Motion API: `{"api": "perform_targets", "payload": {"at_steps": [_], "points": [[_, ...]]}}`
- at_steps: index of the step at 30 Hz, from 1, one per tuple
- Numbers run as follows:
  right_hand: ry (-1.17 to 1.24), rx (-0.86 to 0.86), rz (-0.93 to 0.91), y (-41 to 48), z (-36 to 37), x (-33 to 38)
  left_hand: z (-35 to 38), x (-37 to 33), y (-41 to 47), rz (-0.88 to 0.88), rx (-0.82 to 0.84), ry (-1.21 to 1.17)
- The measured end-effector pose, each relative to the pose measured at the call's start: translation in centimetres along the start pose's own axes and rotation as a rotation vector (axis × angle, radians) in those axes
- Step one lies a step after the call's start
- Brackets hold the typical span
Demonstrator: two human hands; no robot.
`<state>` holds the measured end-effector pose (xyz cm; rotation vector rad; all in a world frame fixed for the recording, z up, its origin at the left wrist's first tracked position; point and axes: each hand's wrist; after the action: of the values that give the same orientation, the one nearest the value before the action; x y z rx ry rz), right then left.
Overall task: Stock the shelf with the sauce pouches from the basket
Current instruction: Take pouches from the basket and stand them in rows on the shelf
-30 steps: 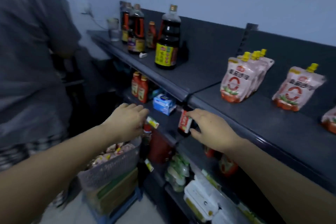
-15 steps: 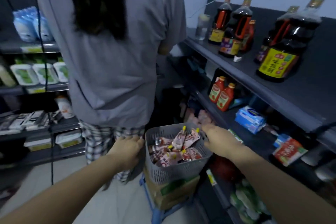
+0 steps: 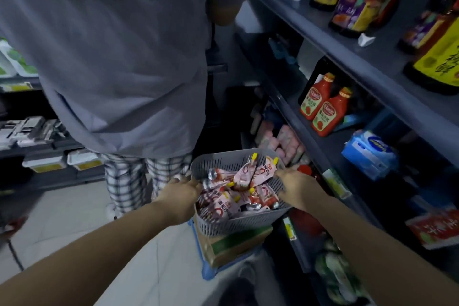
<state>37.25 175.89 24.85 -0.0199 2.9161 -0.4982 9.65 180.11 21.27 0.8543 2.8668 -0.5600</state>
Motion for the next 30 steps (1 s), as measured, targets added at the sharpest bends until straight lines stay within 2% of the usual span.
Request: {"api": "perform_targets", "payload": {"at_steps": [9,16,21,25,27,30], "points": [[0.002,0.130,-0.098,10.9,3.5,-6.6,3.8,-1.3,9.2,-0.189,0.101,-0.147],[0.049,0.290,-0.070,15.7,7.9,-6.7,7.3,-1.3,12.6,-0.243,0.207,-0.179],[0.281,0.361,0.040,17.9,10.8,-5.4,9.0,0.0,14.5,-0.249,0.237,-0.296],[0.566,0.309,0.031,18.6,13.2,-4.1,10.8,0.8,16.3,-0.311,0.283,-0.400],[0.633,0.274,0.070,19.2,14.8,-3.6,12.2,1.2,17.3,-0.347,0.287,-0.460],[0.736,0.320,0.085,20.1,17.4,-2.6,14.4,1.5,18.7,-0.367,0.292,-0.517]]}}
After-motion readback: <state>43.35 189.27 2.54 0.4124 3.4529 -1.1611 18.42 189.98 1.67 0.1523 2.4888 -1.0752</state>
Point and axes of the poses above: each hand's wrist, its own y-axis towards the middle knuckle, its own z-axis out of the palm, x = y × z, and after that the axes turned 15 degrees about -y, right-handed
